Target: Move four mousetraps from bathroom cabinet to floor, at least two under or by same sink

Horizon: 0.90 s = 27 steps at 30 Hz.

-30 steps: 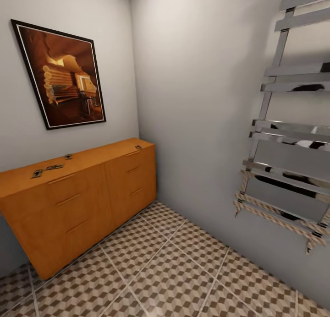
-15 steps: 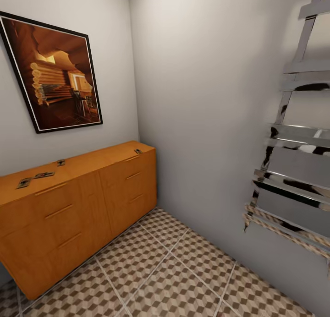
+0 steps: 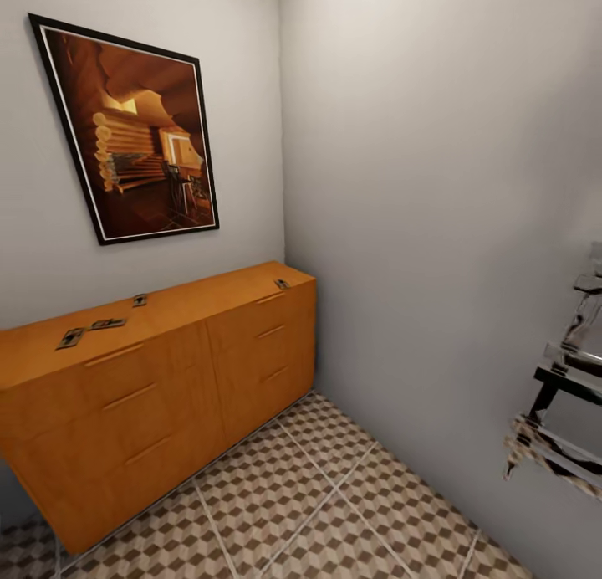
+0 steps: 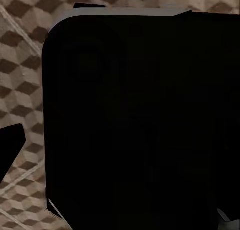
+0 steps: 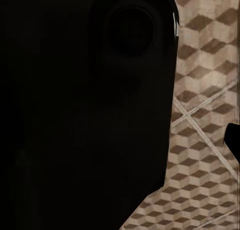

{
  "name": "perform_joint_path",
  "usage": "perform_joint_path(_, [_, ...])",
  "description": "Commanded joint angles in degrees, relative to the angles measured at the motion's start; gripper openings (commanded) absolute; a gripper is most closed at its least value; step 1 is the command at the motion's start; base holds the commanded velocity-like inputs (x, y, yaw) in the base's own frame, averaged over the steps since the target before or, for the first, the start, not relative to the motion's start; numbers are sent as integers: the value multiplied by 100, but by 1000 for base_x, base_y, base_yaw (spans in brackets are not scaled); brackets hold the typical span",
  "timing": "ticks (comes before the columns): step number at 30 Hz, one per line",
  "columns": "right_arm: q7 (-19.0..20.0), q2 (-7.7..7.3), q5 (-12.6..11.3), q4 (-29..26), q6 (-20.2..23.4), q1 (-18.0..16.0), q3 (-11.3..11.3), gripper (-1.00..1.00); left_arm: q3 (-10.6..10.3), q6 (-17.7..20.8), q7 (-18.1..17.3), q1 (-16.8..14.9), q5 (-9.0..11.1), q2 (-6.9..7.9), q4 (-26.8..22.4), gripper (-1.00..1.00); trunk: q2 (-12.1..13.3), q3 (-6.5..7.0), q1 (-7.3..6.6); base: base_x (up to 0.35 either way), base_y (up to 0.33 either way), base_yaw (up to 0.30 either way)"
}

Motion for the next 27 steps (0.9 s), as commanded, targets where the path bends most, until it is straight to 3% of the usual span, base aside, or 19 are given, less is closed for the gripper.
perform_joint_path(1, [-1, 0, 0, 0, -5, -1, 2, 100, 4, -12, -1, -1, 35, -1, -1, 100, -2, -4, 3, 322, 0, 272])
perform_joint_path(20, [-1, 0, -5, -1, -6, -1, 2, 100, 8, -12, -1, -1, 35, -1, -1, 100, -2, -4, 3, 323, 0, 271])
perform_joint_path(27, [-1, 0, -8, -2, 0, -1, -4, 100, 8, -17, -1, -1, 35, -1, -1, 100, -2, -4, 3, 287, 0, 109])
